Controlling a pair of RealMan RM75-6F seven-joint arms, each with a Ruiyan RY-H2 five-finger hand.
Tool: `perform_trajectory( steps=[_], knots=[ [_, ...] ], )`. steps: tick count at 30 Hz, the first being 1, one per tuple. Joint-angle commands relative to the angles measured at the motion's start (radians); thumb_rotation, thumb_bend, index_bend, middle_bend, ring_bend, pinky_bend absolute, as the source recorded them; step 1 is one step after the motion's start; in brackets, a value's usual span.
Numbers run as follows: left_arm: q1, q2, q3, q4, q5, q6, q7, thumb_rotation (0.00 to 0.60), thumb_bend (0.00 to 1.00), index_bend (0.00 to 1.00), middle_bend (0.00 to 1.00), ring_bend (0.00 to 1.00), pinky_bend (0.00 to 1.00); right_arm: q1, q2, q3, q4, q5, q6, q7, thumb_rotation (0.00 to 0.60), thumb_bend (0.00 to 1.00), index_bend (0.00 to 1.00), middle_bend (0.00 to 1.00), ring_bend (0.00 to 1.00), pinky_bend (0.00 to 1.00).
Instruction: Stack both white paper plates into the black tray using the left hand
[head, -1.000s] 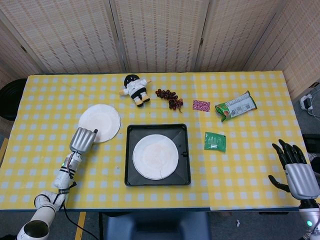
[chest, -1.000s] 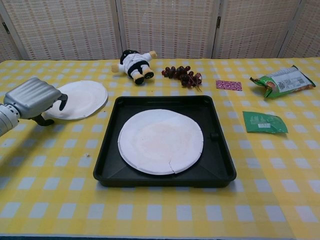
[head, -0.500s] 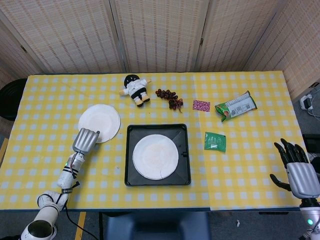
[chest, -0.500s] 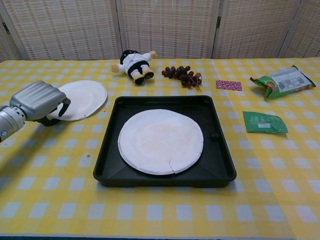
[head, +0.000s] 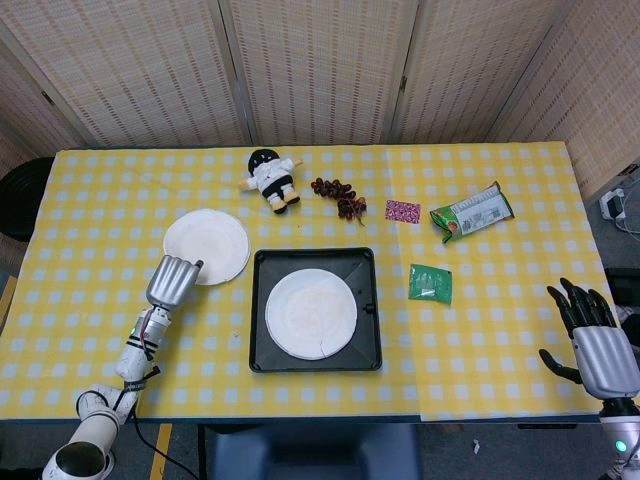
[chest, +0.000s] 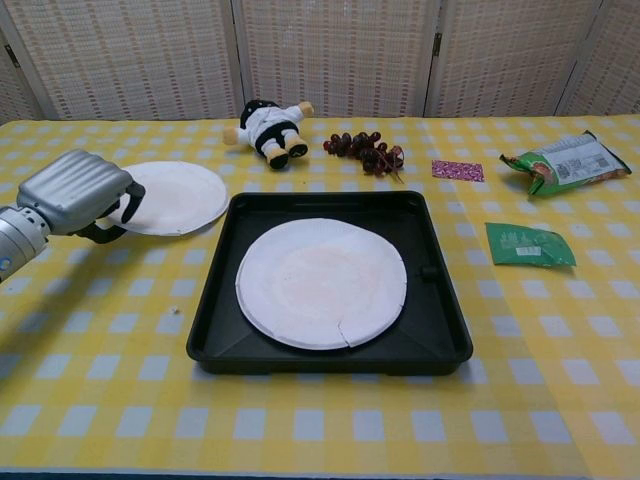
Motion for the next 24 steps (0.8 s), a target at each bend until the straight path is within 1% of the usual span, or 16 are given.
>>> perform_trajectory(
  steps=[1, 14, 20, 24],
  knots=[
    [0.009, 0.005, 0.003, -0.009, 0.004, 0.045, -0.023, 0.6, 0.48, 0.67, 1.0, 1.0, 1.0, 0.0, 0.0, -0.001, 0.0, -0.003, 0.0, 0.001, 0.6, 0.29, 0.0, 0.0, 0.0, 0.0],
    [0.022, 0.025, -0.026, -0.039, -0.021, 0.145, -0.123, 0.6, 0.51, 0.68, 1.0, 1.0, 1.0, -0.004, -0.002, -0.008, -0.003, -0.017, 0.01, -0.003, 0.6, 0.29, 0.0, 0.0, 0.0, 0.0],
    [0.049, 0.047, -0.026, -0.094, -0.014, 0.251, -0.149, 0.6, 0.51, 0.68, 1.0, 1.0, 1.0, -0.003, -0.002, -0.012, -0.004, -0.026, 0.01, -0.003, 0.6, 0.29, 0.0, 0.0, 0.0, 0.0],
    [0.069, 0.071, -0.007, -0.175, 0.015, 0.346, -0.14, 0.6, 0.51, 0.68, 1.0, 1.0, 1.0, -0.002, -0.003, -0.018, -0.005, -0.037, 0.009, -0.008, 0.6, 0.29, 0.0, 0.0, 0.0, 0.0]
  ],
)
